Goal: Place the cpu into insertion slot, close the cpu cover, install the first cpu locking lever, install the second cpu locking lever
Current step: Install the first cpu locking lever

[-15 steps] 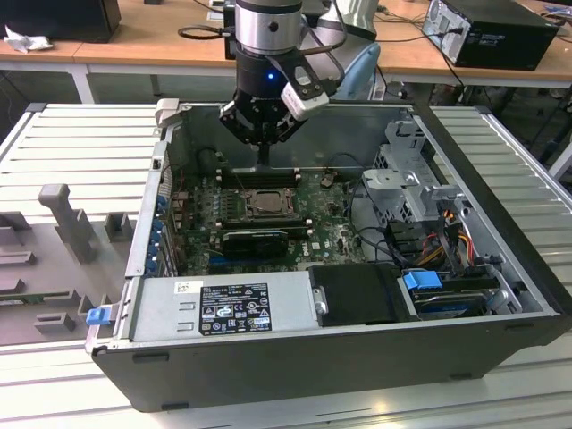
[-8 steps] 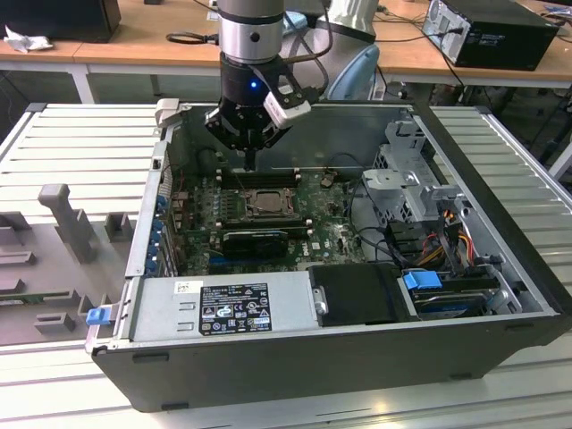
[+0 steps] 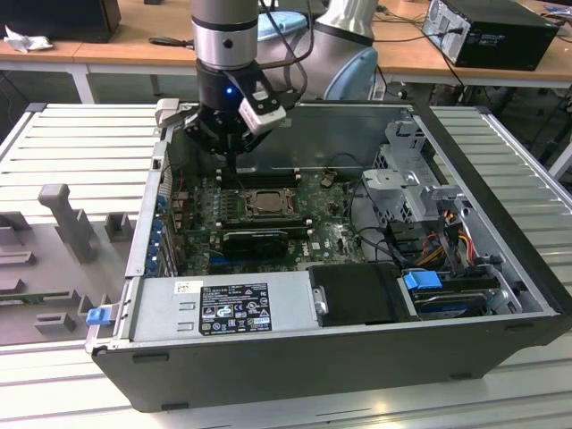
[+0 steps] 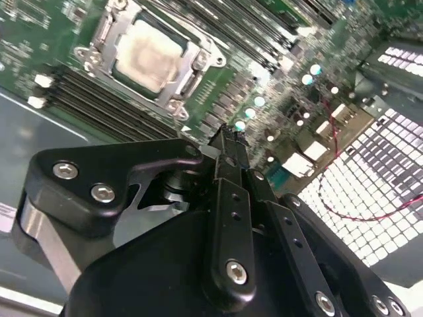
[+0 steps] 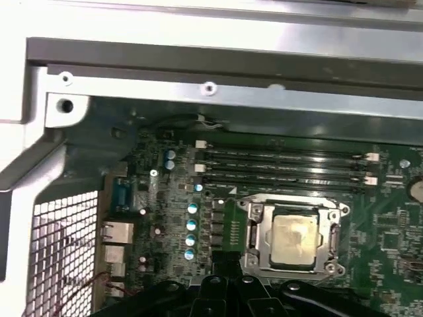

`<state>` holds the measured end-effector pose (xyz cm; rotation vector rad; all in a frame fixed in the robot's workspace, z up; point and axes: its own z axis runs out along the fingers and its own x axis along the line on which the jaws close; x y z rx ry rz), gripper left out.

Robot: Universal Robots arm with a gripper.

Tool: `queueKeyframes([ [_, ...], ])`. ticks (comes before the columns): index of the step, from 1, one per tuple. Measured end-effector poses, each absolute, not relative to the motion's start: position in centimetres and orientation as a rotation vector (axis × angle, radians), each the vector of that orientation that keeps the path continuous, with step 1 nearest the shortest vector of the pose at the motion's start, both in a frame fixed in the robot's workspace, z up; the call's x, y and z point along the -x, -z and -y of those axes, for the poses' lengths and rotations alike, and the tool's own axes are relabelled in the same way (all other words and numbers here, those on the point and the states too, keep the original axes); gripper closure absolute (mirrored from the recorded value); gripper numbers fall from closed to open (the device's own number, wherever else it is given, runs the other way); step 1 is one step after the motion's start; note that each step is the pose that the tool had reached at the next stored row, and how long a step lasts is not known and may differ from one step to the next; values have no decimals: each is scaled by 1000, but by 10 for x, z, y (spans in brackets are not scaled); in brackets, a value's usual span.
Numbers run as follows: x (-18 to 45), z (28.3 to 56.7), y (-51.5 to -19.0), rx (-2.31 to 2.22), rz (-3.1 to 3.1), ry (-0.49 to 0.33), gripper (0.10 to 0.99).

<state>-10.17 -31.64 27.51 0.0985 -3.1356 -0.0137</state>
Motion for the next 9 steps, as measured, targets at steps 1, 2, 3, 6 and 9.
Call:
queueKeyframes([
  [1, 106, 316, -273, -98, 3136, 14, 980],
  [2, 109, 316, -271, -98, 3136, 14, 980],
  [3, 111, 316, -270, -98, 3136, 14, 980],
  [6, 112, 313, -267, -97, 3135, 13, 980],
  [9, 112, 307, -265, -97, 3135, 14, 980],
])
